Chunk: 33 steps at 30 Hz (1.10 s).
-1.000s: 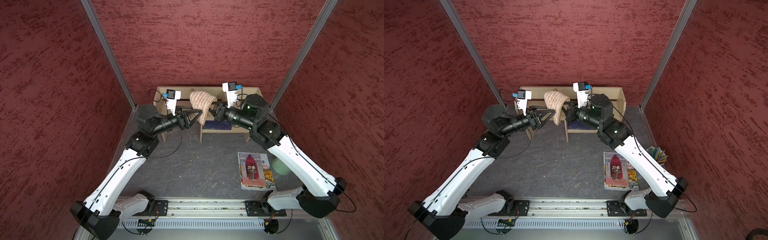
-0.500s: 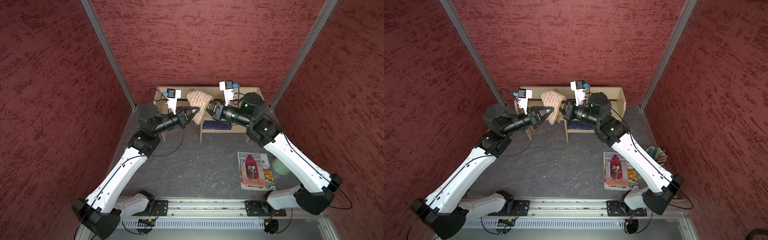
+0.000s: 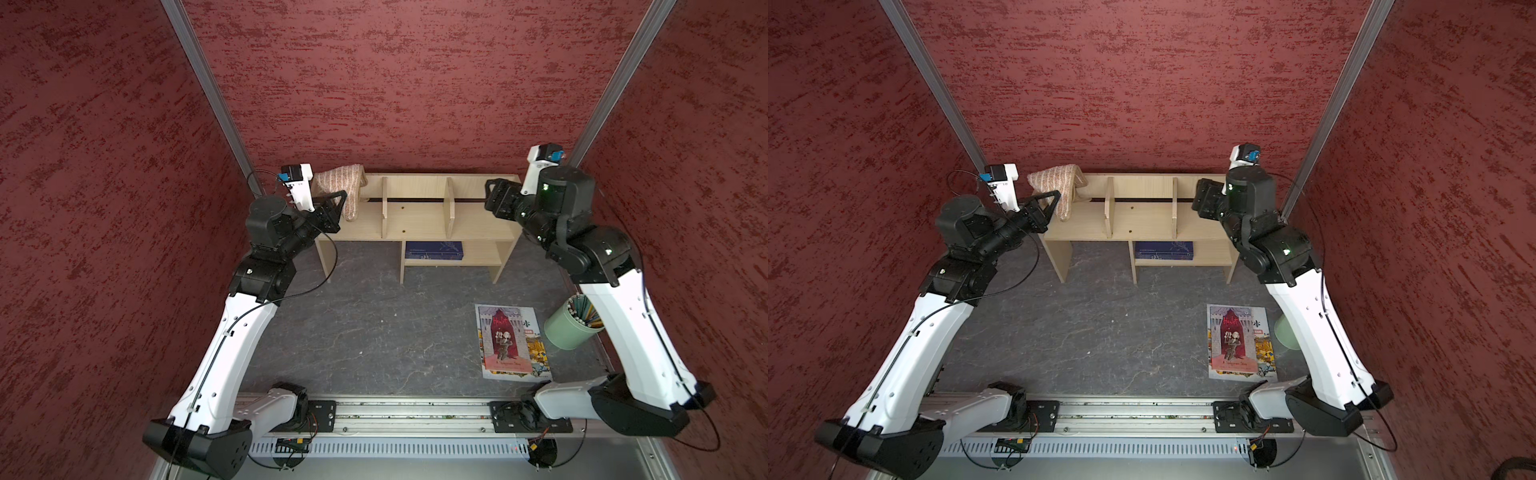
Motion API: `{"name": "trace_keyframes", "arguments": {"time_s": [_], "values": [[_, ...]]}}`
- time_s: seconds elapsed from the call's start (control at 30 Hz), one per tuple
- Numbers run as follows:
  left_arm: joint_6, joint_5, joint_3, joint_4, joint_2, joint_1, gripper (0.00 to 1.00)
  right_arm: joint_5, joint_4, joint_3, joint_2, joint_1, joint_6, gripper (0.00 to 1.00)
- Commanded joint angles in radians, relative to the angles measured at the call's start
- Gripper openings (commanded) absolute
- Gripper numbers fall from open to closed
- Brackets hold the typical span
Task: Wipe the bookshelf clean with a cloth
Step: Adjust the cleaning item, then hold the shelf at the center of the board.
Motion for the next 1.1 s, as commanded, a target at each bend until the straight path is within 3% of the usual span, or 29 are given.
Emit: {"name": "trace_keyframes", "arguments": {"time_s": [0.0,0.17,0.33,0.47,0.5,0.6,0.77,0.9,1.07], "values": [[0.061,-0.046,0.014,-0.048,0.035,0.007,0.0,0.137,-0.16,0.038,0.045,-0.099,-0.062,0.8],[0.06,-0.038,-0.021,-0.044,0.087,0.012,0.0,0.057,-0.163,0.019,0.105,-0.226,-0.058,0.89],[0.037,-0.013,-0.018,-0.073,0.177,0.026,0.0,-0.074,-0.097,-0.087,0.127,-0.285,-0.071,0.89],[0.025,-0.001,-0.016,-0.086,0.224,0.03,0.02,-0.11,-0.031,-0.183,0.107,-0.299,-0.079,0.85],[0.027,0.003,-0.011,-0.093,0.232,0.03,0.09,-0.119,-0.024,-0.199,0.103,-0.307,-0.077,0.83],[0.022,-0.012,-0.014,-0.104,0.238,0.031,0.45,-0.144,-0.006,-0.239,0.093,-0.32,-0.075,0.77],[0.022,-0.054,-0.011,-0.134,0.222,0.035,0.85,-0.168,0.026,-0.298,0.089,-0.323,-0.082,0.6],[0.036,-0.09,-0.016,-0.15,0.209,0.036,0.91,-0.184,0.035,-0.315,0.061,-0.329,-0.091,0.45],[0.039,-0.112,0.011,-0.16,0.25,0.037,0.86,-0.22,0.057,-0.331,0.052,-0.333,-0.111,0.32]]}}
